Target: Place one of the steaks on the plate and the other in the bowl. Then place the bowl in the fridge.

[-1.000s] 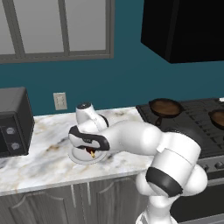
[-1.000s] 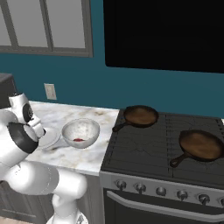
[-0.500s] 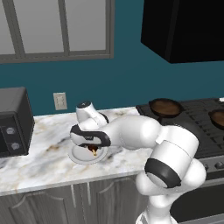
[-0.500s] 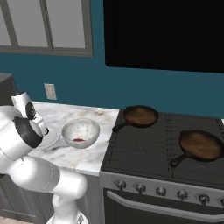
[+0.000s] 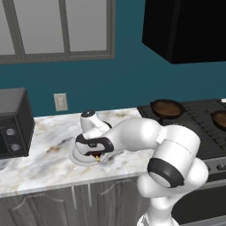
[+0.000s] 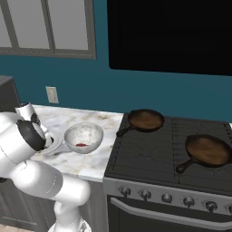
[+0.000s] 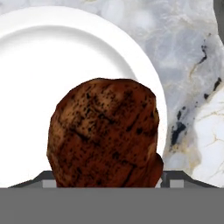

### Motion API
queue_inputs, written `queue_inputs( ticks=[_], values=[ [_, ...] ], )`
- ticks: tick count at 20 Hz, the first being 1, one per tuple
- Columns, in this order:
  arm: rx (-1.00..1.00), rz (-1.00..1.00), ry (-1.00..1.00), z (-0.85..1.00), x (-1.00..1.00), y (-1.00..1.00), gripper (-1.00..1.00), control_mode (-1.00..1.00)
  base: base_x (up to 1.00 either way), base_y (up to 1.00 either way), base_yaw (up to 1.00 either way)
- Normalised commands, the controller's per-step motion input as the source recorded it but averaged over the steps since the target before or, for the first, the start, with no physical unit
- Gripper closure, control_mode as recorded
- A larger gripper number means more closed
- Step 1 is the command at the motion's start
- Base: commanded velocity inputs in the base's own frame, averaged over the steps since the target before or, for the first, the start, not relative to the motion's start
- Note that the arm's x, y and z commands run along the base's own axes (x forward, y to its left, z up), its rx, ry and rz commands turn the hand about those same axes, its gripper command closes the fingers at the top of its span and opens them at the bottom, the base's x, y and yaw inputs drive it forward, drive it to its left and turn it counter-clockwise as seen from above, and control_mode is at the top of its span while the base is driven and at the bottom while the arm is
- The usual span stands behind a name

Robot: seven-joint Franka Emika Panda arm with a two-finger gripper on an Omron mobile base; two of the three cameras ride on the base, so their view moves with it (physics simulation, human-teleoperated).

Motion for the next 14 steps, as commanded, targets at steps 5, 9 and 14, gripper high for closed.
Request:
queue_inputs(
  ticks=[5, 9, 14],
  values=[
    [0.00, 0.00, 0.00, 0.00, 0.13, 0.01, -1.00, -1.00, 0.00, 0.00, 0.00],
    [0.00, 0.00, 0.00, 0.00, 0.07, 0.00, -1.00, -1.00, 0.00, 0.00, 0.00],
    [0.00, 0.00, -0.03, 0.00, 0.16, 0.06, -1.00, -1.00, 0.00, 0.00, 0.00]
  ],
)
